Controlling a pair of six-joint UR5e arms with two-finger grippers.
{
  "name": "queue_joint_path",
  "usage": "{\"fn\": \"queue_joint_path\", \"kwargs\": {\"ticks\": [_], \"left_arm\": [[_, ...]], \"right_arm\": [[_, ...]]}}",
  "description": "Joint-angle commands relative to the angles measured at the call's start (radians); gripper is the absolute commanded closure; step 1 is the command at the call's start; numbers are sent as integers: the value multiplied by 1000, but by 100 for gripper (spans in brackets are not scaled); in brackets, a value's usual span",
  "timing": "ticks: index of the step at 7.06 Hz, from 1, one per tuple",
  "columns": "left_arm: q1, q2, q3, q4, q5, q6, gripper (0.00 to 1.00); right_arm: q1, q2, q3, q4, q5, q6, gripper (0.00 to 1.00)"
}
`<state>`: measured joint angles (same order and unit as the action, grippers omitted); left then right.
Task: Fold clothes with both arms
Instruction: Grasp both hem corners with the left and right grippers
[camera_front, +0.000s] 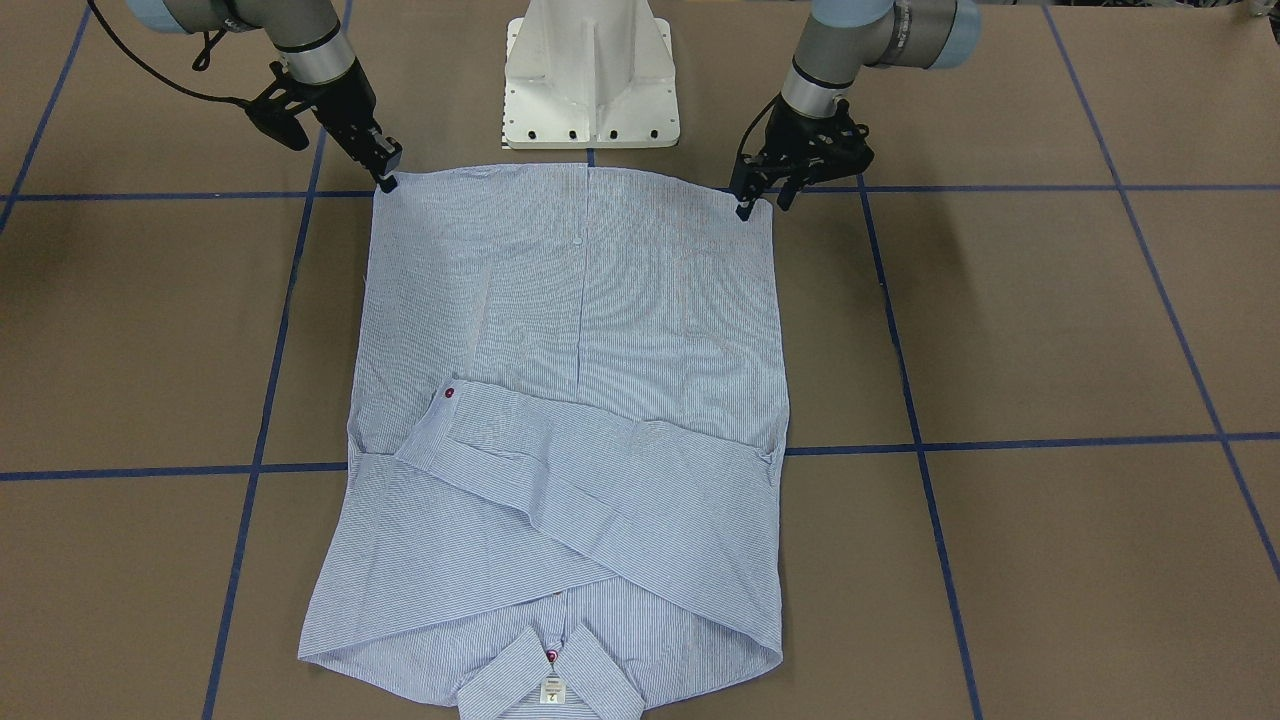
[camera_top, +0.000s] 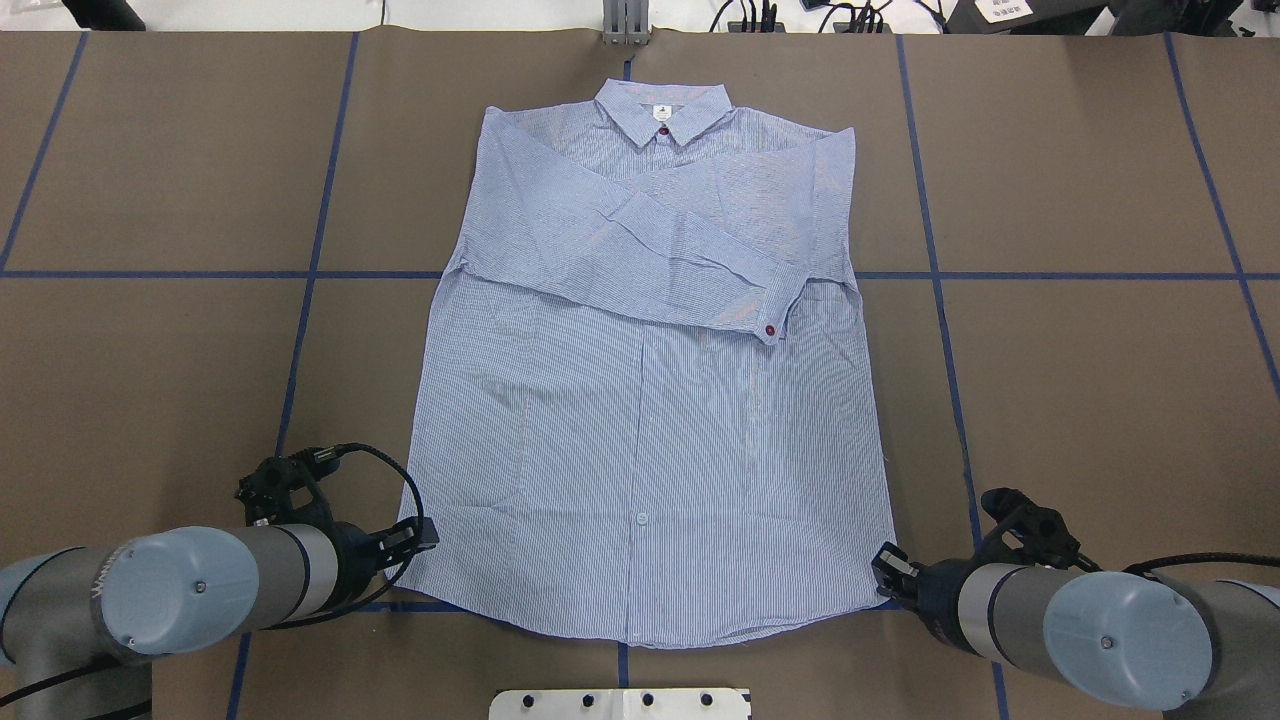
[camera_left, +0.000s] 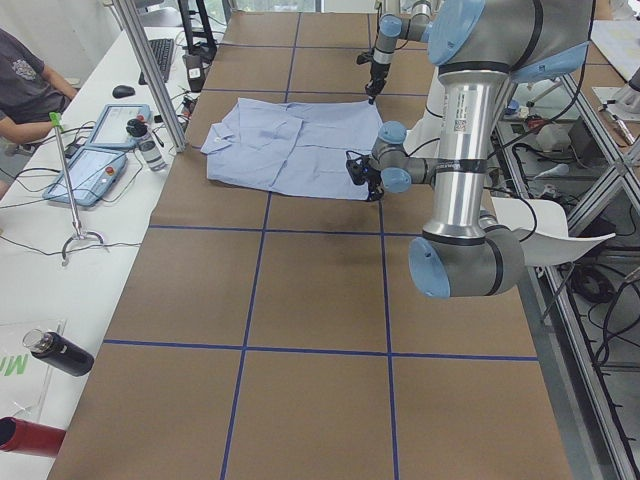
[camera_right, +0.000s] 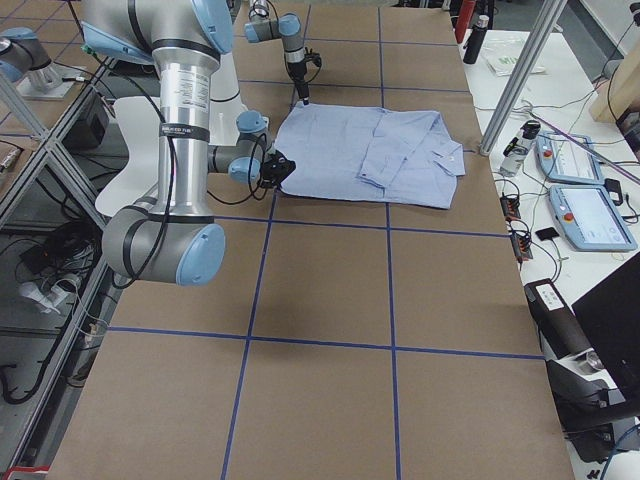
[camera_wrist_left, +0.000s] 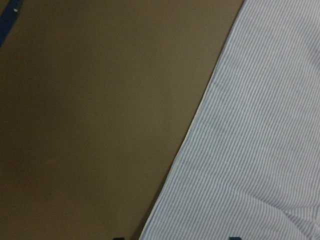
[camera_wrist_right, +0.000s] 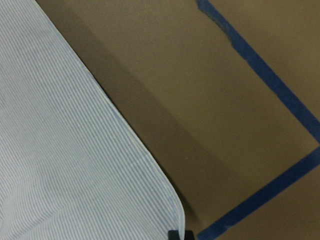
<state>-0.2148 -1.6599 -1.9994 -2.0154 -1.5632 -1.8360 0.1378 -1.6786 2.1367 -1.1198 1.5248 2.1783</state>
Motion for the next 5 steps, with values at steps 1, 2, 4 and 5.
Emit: {"fn": "queue_joint_path", "kwargs": {"ticks": [1, 2, 4, 5], "left_arm": [[12, -1, 11, 0, -3, 0, 27], [18, 0, 11, 1, -4, 0, 34], [22, 0, 8, 0, -6, 0, 36], [22, 0, 2, 1, -6, 0, 44]], "right_arm": [[0, -3, 0, 0, 0, 0, 100], [0, -3, 0, 0, 0, 0, 100], [0, -4, 3, 1, 0, 0, 100], [0, -3, 3, 1, 0, 0, 100]]}}
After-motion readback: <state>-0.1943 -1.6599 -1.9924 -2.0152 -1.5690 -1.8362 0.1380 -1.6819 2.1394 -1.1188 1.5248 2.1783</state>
